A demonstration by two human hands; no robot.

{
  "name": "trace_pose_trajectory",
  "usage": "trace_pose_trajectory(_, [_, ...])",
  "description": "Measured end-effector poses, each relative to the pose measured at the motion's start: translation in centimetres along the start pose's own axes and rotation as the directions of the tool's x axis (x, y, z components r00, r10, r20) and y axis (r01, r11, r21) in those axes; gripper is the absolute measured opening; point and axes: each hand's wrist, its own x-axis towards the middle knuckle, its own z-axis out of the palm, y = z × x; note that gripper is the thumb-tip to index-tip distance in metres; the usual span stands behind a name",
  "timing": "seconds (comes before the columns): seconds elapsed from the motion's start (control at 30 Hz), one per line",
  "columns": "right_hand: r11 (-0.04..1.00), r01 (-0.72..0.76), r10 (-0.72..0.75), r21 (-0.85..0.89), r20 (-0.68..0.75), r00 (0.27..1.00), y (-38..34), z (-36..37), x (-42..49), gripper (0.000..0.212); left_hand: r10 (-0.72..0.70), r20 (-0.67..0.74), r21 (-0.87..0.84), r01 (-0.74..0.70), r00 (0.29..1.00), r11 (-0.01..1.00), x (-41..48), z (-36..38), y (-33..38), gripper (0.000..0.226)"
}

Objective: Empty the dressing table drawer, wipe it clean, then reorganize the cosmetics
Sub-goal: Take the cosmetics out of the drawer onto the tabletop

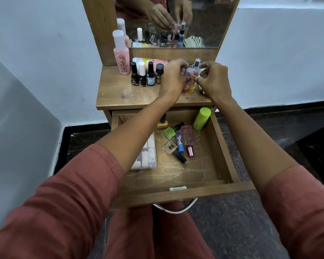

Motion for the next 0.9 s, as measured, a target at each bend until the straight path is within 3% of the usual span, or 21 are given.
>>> trace_pose_trajectory(0.23, [0.999, -0.039, 0.039, 0.015, -0.054, 0.998, 0.7, -0.8, -0.9, 0.038, 0.05, -0.061, 0.026, -0.049, 0.997, 0.998, -1.3, -0.8, -0.3, 0.025])
trace_pose_trajectory(0.37, [1.0, -0.017, 0.018, 0.027, -0.042, 0.999, 1.0, -0.8, -3.2, 0.025, 0.106, -0.039, 0.058, -0.104, 0.994, 0.993, -4.1, -1.3, -0.5, 0.021])
trace_pose_trajectory(0.53, [0.996, -0.085, 0.087, -0.019, 0.144, 0.986, 2.5, 1.3, -7.3, 0.013, 0.084, 0.192, 0.145, -0.113, 0.978, 0.983, -9.3, -1.0, -3.3, 0.015])
trace_pose_trajectory(0.67, [0.98, -0.164, 0.19, -0.111, 0.289, 0.938, 4.3, 3.5, -10.5, 0.009, 0.029, 0.47, 0.26, -0.17, 0.882, 0.95, -12.2, -0.5, -6.8, 0.019])
trace_pose_trajectory(0.77, [0.953, -0.256, 0.297, -0.16, 0.339, 0.893, 5.0, 5.0, -12.6, 0.011, -0.017, 0.58, 0.366, -0.241, 0.815, 0.899, -13.8, -0.2, -8.7, 0.02])
trace_pose_trajectory(0.9, [0.944, -0.273, 0.322, -0.185, 0.341, 0.883, 4.5, 5.9, -13.4, 0.015, 0.028, 0.637, 0.365, -0.334, 0.771, 0.869, -14.7, -0.2, -9.1, 0.027])
